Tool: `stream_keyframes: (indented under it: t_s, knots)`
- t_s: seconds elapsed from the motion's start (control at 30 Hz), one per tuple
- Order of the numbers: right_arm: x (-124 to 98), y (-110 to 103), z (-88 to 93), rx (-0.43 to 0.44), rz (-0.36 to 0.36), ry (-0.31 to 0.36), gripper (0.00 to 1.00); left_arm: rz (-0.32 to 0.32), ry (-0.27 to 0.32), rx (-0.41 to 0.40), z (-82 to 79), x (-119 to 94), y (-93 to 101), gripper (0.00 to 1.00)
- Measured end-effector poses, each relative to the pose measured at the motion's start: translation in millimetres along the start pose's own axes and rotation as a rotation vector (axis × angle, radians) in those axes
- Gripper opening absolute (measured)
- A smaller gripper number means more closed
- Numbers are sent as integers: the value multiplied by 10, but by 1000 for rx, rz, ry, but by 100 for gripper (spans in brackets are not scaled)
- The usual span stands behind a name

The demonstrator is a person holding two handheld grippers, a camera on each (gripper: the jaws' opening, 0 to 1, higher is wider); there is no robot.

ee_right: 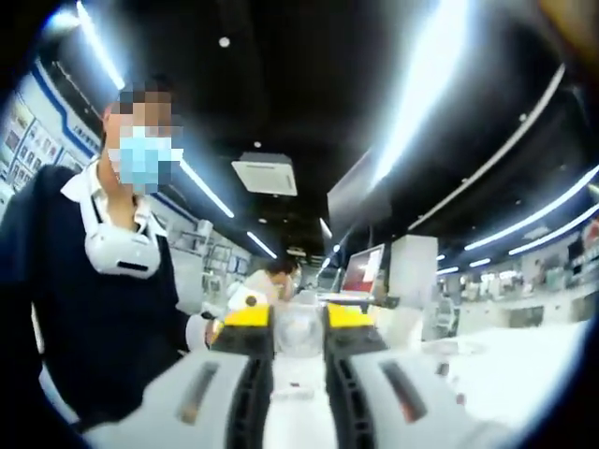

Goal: Arrange the skincare products in the storage area until every visible bottle or jar stands upright without overlapping.

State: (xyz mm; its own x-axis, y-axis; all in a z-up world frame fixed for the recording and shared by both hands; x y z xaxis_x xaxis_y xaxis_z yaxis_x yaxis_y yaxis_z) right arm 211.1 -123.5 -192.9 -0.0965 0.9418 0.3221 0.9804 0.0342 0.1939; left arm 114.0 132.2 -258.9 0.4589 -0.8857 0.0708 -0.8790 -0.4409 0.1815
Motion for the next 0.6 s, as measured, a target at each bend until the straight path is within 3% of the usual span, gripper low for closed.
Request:
stream_keyframes:
  t_s: [0.1, 0.6]
  knots:
    - [-16, 27, 18, 10, -33, -27, 17, -3, -2, -6, 25, 10, -8, 52]
    - [220, -255, 185, 36, -159, -139, 17, -28, -9, 23, 56, 13, -35, 47]
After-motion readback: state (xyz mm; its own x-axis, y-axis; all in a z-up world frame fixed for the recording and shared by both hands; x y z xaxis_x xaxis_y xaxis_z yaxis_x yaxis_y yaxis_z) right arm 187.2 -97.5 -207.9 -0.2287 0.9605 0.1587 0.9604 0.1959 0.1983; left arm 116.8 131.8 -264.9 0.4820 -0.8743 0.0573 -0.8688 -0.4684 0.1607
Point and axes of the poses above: the point that each gripper's makers call its tool centre point, and the gripper's own axes: x roughly forward along the fingers, y roughly to its right, z roughly out of its underside, the point moved 8 cm from there along -x, roughly backward along the fingers, and after that the axes turned 2 degrees about z, right-handed, at the moved point
